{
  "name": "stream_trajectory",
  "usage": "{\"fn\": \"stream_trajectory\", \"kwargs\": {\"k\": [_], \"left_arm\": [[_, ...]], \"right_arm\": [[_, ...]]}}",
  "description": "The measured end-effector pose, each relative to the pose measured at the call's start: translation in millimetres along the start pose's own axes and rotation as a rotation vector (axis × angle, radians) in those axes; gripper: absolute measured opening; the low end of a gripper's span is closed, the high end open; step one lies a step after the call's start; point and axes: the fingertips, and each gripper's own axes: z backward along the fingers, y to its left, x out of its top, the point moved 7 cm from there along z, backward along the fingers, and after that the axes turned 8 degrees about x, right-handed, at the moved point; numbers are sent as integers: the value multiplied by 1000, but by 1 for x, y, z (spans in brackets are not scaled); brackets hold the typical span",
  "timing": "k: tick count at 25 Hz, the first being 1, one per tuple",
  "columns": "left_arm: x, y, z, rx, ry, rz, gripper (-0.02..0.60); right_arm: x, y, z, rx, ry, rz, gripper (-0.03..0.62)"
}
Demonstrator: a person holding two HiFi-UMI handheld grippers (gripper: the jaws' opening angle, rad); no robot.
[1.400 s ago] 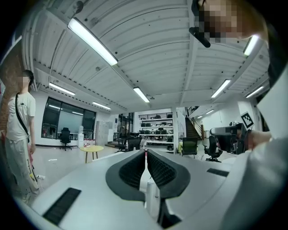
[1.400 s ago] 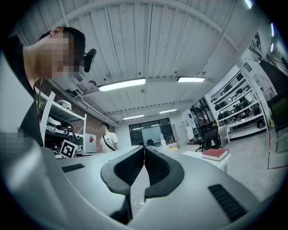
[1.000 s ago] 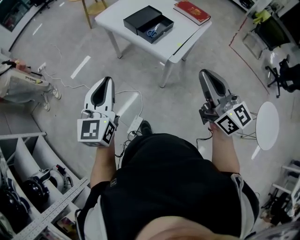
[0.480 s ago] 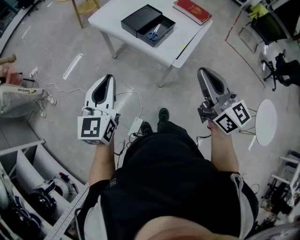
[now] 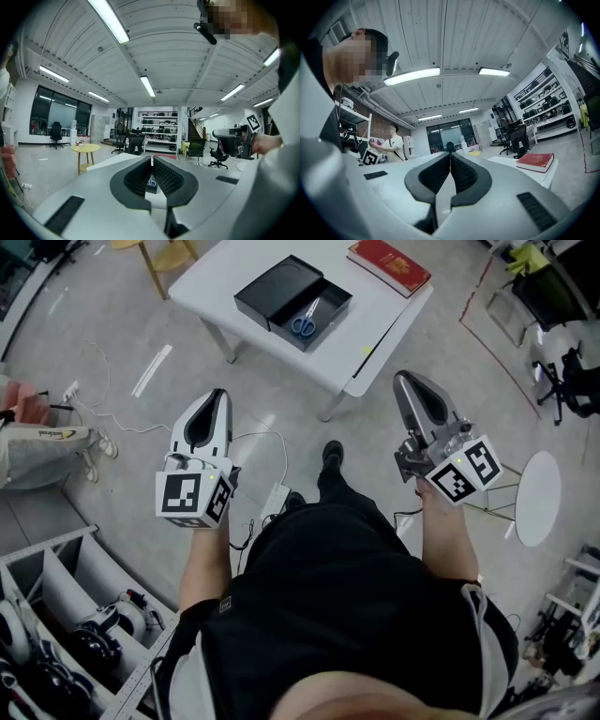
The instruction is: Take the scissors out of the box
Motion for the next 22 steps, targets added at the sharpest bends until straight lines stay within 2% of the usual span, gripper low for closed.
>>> {"fn": "stream_trajectory", "kwargs": {"k": [11,15,18,22], "left_arm": [[21,-21,-103,37,28,-31,29],[24,-34,-135,36,64,-53,32],[24,-45,-164,44,90,-59,59],[22,-57,-199,51,101,-57,60]], "right_arm": [[20,-111,-32,53,-9,-48,29],[30,-144,-35,68,-24,-61,29],[35,-175,-35,79,-21,-72,29],[36,-214,-36,85,-16,-76,29]]}}
